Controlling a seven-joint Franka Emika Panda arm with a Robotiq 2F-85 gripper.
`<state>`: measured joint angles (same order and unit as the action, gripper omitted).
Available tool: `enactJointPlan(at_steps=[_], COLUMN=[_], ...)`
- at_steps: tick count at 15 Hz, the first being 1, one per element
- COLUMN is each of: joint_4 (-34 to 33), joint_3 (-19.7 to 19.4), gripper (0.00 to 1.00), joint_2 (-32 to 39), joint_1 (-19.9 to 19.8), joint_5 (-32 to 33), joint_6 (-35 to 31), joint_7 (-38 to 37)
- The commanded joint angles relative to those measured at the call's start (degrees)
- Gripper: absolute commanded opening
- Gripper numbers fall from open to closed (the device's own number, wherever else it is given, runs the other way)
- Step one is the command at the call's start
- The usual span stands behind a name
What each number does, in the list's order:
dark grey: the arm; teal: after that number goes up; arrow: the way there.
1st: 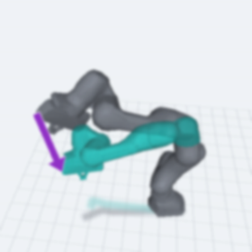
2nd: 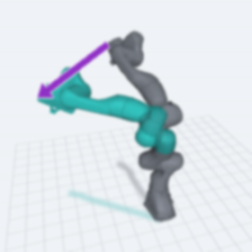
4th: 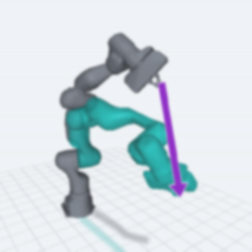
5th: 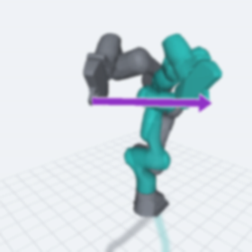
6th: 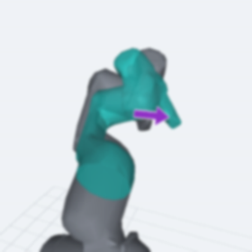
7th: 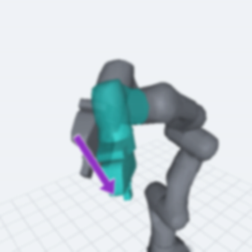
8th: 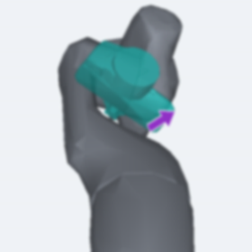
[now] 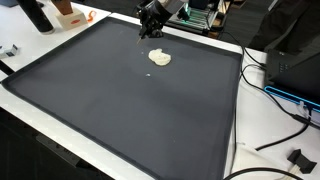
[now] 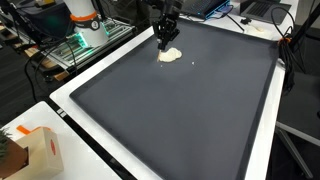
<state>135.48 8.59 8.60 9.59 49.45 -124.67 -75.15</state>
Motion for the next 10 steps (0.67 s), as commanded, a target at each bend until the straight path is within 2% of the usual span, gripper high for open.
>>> enactJointPlan(at_steps=[1,10], joint_4=[-2.99,-7.53], joint_3=[-0.47,-1.0], gripper=[0.03,0.03], joint_2=[4.42,10.72], joint_1=[2.05,4.26], joint_5=[3.17,5.62], joint_6=[4.78,11.17], joint_7=[-3.77,-6.85])
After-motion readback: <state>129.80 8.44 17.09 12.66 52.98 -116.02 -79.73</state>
